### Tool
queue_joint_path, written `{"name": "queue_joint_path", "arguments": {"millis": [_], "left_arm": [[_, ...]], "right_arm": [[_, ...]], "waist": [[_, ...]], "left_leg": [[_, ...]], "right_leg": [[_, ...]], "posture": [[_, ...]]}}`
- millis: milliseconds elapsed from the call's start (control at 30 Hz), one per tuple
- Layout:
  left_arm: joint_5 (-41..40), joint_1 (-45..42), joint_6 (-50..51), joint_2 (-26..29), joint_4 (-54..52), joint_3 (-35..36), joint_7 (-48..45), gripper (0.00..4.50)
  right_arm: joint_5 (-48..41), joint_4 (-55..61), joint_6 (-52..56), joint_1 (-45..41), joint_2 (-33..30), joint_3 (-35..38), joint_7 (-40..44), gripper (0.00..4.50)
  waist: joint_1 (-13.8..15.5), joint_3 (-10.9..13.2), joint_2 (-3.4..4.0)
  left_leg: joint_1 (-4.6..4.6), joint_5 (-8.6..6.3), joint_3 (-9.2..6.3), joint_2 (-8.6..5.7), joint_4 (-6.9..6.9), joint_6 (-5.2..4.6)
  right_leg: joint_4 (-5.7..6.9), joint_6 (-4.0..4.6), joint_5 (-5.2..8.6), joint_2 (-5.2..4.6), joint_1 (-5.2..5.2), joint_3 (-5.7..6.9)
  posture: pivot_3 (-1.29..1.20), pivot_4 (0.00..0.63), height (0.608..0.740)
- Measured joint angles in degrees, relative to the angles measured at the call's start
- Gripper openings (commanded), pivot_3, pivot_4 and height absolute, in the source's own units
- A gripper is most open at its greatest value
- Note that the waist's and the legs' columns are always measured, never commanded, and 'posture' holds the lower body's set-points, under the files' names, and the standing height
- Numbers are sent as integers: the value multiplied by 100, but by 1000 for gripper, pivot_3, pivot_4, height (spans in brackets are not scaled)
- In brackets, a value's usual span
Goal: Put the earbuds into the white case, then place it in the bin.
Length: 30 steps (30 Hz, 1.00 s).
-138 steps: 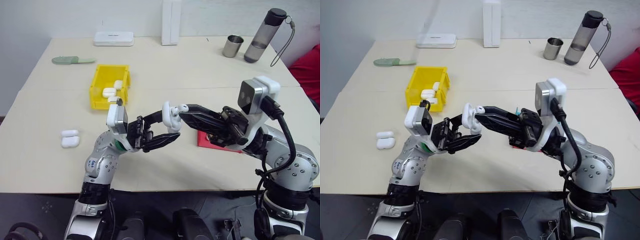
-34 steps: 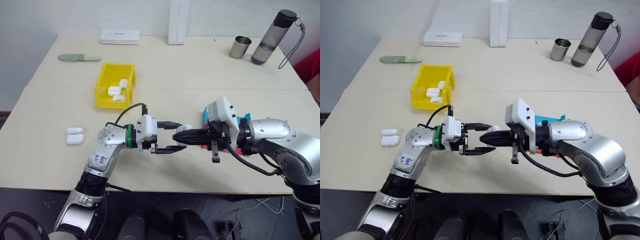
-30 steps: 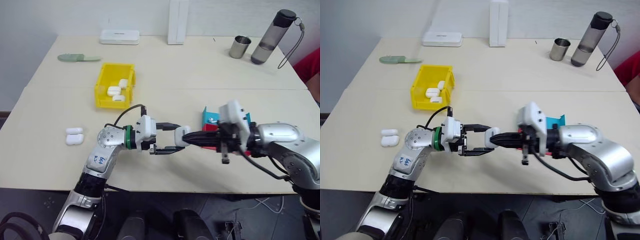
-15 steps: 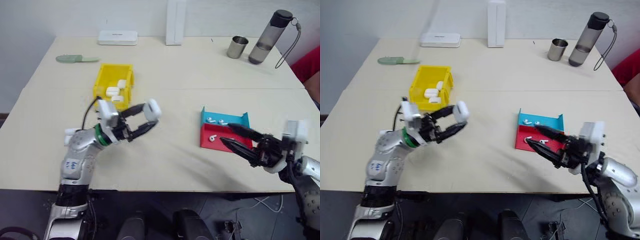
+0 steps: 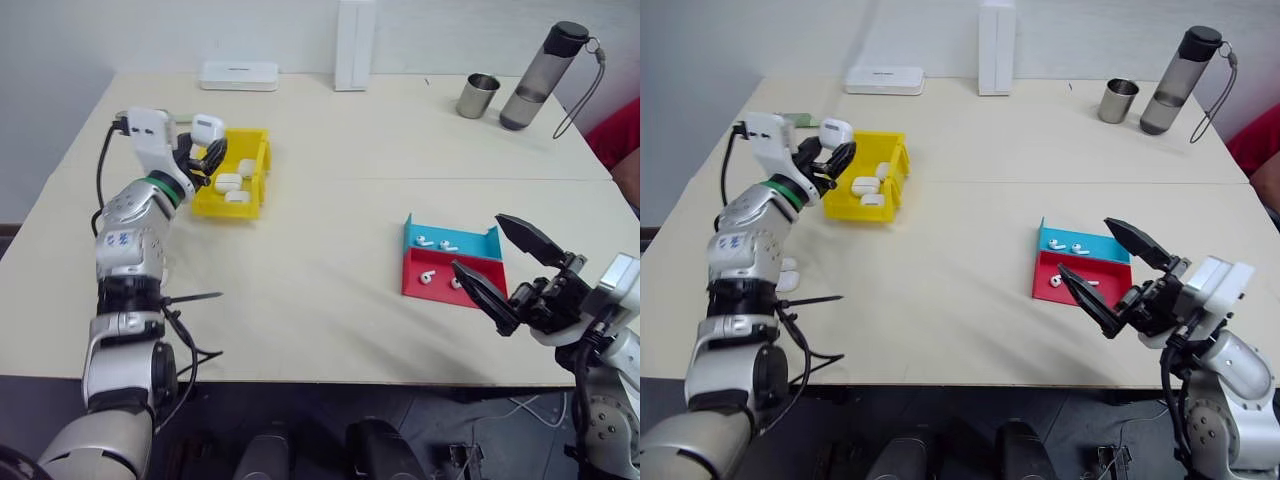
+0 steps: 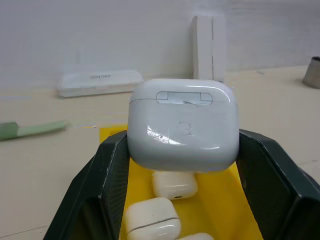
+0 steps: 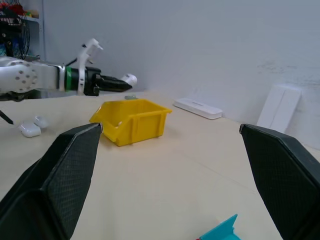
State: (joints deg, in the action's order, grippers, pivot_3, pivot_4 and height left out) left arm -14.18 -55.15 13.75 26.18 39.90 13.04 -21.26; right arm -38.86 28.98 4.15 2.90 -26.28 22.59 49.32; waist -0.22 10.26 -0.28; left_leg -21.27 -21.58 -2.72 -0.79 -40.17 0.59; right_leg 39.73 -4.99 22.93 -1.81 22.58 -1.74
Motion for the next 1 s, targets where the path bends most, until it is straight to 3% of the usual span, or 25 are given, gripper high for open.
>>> {"name": "queue_joint_path", "arguments": {"millis": [100, 233, 300, 433, 533, 667, 733, 1000], "left_arm": [[171, -217, -209, -1, 755, -87, -10, 2761], [220, -276, -359, -1, 1062, -123, -199, 4055], [221, -261, -422, 3, 1020, -129, -289, 4467], [62, 42, -481, 159, 337, -88, -777, 4467], [-473, 671, -231, 400, -912, -18, -1671, 4467], [-941, 2180, 646, 1633, -3147, -135, -2885, 4467], [-1127, 2930, 670, 1957, -3837, 103, -3301, 4467], [-985, 6330, -70, 2245, -5312, 1307, -3987, 4467]], "right_arm": [[54, -2, -46, 1, 0, -43, -17, 4480], [71, -1, -68, 49, 0, -160, -71, 4500], [70, 1, -101, 91, 0, -176, -85, 4500], [70, 3, -168, 227, -51, -181, -74, 4500], [67, -4, -192, 275, -140, -173, 14, 4500], [51, -169, -297, 421, -457, -122, 406, 4500], [52, -409, -327, 493, -628, -51, 676, 4500], [205, -1608, -946, 537, -1541, 232, 2193, 4500]], "waist": [[-29, 0, 0], [-41, 0, 0], [-40, 0, 0], [-53, 0, 0], [-110, 0, 1], [-233, -3, 6], [-213, -4, 8], [-107, -4, 3]], "left_leg": [[0, 1, 0, 0, 9, 2], [-1, 2, -1, 0, 8, 4], [-2, 2, 0, 0, 6, 4], [-2, 2, -2, 1, 6, 5], [-2, 2, -5, 1, 8, 5], [16, 2, -8, 1, 25, 5], [19, 2, -14, 1, 18, 5], [27, -6, -12, -3, 14, -11]], "right_leg": [[4, 0, 0, 2, 12, 1], [12, 0, 0, -2, 18, 1], [12, 0, 0, -3, 17, 0], [16, 0, 0, -4, 18, -1], [14, 0, 0, -6, 17, 1], [9, 1, 0, -2, 12, -14], [1, 1, 0, -4, 2, -11], [-27, 1, 0, -14, -23, -9]], "posture": [[0, 150, 740], [0, 150, 740], [0, 150, 740], [0, 150, 740], [0, 150, 740], [0, 150, 740], [0, 150, 740], [0, 150, 740]]}}
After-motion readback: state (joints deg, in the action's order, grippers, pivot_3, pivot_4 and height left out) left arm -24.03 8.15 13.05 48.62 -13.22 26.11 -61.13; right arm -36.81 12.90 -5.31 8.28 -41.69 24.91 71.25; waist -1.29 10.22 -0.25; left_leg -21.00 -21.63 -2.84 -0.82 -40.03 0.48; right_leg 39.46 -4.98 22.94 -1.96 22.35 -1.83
